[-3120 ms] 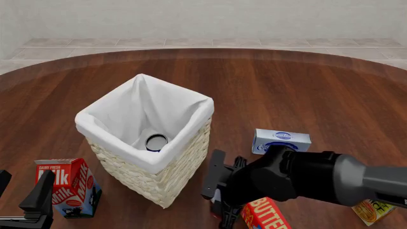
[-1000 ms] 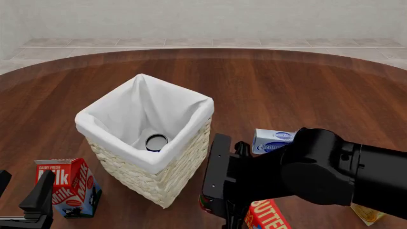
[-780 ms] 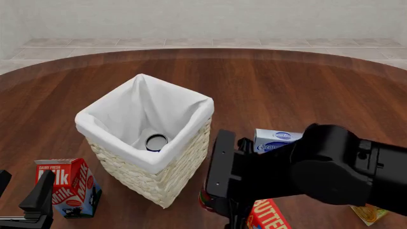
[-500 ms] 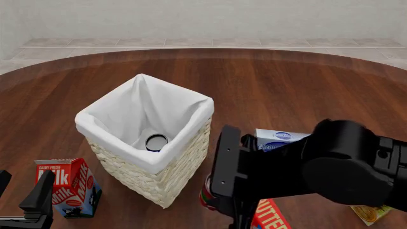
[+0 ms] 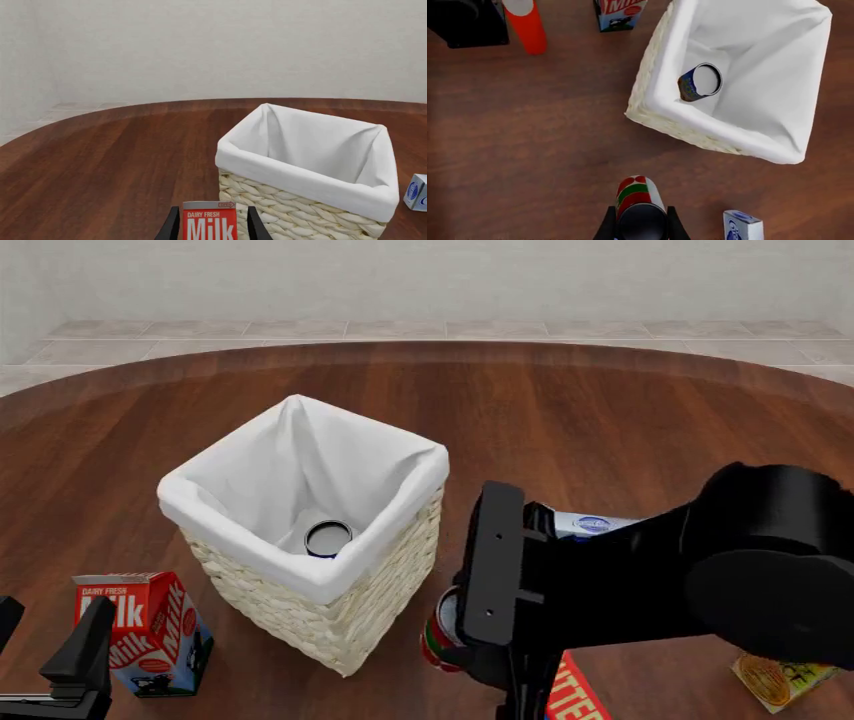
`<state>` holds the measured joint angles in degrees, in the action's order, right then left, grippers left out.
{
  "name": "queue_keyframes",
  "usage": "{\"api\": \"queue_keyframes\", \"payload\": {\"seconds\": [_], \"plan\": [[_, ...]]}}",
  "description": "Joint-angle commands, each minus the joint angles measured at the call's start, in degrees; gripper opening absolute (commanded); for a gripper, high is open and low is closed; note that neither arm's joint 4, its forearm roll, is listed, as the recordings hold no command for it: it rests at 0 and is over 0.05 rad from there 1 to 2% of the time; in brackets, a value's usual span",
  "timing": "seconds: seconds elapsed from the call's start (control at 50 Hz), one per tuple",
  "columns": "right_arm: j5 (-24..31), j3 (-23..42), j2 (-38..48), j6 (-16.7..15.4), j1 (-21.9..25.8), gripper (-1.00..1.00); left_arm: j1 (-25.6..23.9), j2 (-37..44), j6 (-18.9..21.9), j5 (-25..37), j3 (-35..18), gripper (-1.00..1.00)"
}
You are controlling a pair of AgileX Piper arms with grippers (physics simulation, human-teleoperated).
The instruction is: Pick up the alphabet soup and the tomato sauce, and put them in the basket.
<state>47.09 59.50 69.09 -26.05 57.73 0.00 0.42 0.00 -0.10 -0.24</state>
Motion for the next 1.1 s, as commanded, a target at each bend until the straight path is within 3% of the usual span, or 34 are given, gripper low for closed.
{"api": "queue_keyframes", "payload": {"seconds": [0.02,1.1], "plan": [[1.9,1.8,-1.1,-0.2,0.4,-1.0,0.0,0.0,0.0,0.0,0.0,1.0],[4.6,14.1,-1.8,-5.5,-2.2,-1.0,0.0,0.0,0.0,0.0,0.0,1.0]]}}
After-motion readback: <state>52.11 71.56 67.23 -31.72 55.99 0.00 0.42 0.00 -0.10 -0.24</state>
